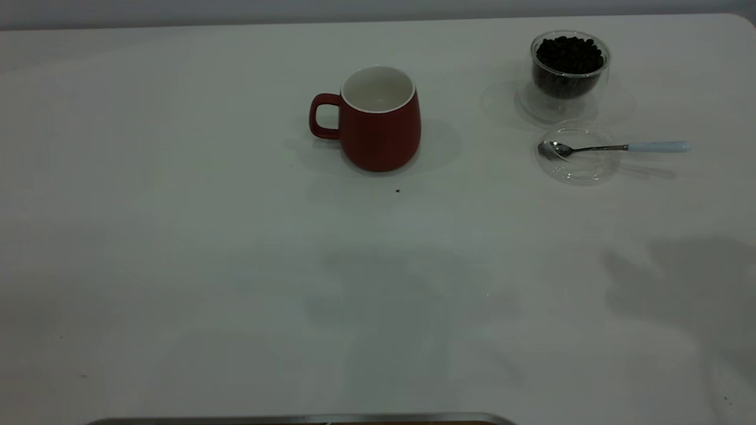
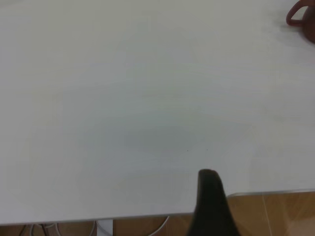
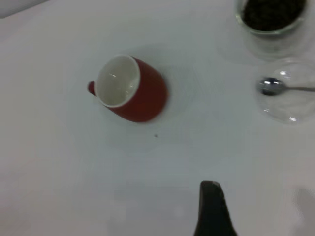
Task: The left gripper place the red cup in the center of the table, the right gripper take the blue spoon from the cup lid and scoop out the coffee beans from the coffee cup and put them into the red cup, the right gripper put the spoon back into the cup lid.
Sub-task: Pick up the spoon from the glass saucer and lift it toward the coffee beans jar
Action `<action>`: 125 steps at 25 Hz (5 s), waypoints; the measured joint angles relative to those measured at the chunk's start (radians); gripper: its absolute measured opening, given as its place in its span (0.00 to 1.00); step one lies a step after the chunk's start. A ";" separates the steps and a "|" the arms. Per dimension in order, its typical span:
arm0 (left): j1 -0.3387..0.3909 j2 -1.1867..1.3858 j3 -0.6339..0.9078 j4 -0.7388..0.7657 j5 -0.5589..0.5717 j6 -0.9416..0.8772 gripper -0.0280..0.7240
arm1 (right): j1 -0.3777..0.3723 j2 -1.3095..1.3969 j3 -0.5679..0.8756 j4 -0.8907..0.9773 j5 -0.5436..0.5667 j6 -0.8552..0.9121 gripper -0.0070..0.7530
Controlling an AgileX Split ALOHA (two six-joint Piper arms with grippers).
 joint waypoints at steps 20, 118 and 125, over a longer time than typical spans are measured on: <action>0.000 0.000 0.000 0.000 -0.001 0.006 0.82 | -0.319 0.585 -0.084 0.447 0.279 -0.467 0.73; 0.000 0.000 0.000 0.000 -0.002 0.006 0.82 | -0.376 1.235 -0.454 0.695 0.546 -1.044 0.16; 0.000 0.000 0.000 0.000 -0.002 0.006 0.82 | -0.376 1.165 -0.454 0.627 0.539 -0.989 0.16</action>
